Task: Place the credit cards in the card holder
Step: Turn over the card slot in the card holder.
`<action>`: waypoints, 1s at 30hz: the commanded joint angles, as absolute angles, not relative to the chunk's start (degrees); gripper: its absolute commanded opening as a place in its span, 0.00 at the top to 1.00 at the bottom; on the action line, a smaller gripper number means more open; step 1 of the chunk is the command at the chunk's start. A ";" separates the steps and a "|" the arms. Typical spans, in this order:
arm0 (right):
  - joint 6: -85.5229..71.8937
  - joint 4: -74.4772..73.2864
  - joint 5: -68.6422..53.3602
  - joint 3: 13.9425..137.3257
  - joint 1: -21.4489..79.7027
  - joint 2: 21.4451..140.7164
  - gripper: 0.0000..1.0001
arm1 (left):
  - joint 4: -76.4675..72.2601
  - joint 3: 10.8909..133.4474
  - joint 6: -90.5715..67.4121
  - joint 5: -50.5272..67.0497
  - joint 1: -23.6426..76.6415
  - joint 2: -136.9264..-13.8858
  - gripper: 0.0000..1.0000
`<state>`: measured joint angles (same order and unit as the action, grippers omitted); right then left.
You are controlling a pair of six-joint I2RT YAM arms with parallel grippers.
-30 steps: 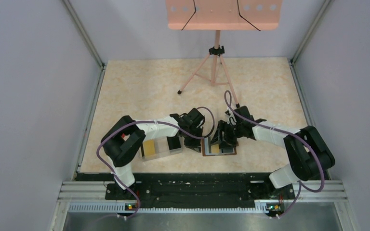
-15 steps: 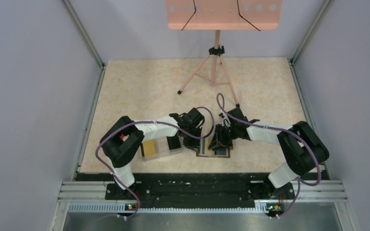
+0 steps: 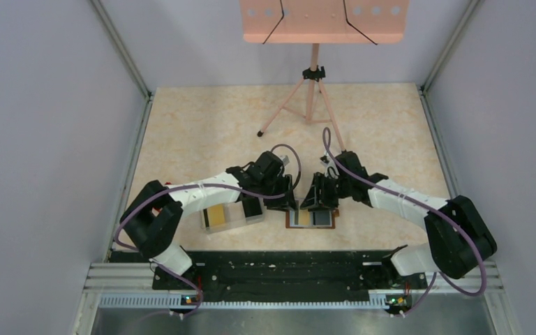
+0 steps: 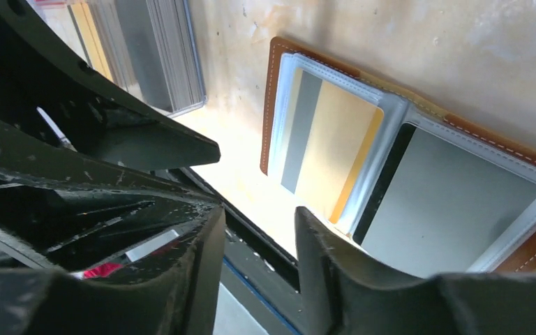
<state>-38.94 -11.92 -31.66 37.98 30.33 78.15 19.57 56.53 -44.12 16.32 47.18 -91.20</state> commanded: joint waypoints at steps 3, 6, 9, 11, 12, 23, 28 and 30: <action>-37.75 -11.86 -30.14 37.53 28.60 78.28 0.77 | 7.12 52.56 -49.88 22.16 45.83 -91.59 0.55; -36.60 -12.10 -29.37 36.57 28.15 79.99 0.90 | 3.74 51.04 -51.36 23.14 45.61 -93.21 0.55; -35.97 -11.60 -29.18 35.77 28.17 82.58 1.00 | 1.64 49.92 -52.28 23.23 45.48 -94.42 0.55; -35.70 -11.13 -29.22 35.42 28.13 84.35 1.00 | 2.17 49.99 -51.94 22.67 45.46 -95.33 0.55; -35.72 -10.77 -29.34 35.21 28.14 85.11 1.00 | 2.44 50.10 -51.82 22.41 45.44 -95.74 0.55; -35.41 -10.16 -28.51 34.63 28.17 87.61 1.00 | 3.88 50.91 -50.60 21.47 45.52 -98.15 0.56; -35.46 -9.38 -29.26 34.59 28.17 88.05 1.00 | -0.39 50.59 -51.76 24.90 45.60 -98.40 0.71; -35.63 -8.68 -30.03 34.61 28.15 87.96 1.00 | -2.48 50.25 -52.33 25.73 45.62 -97.94 0.81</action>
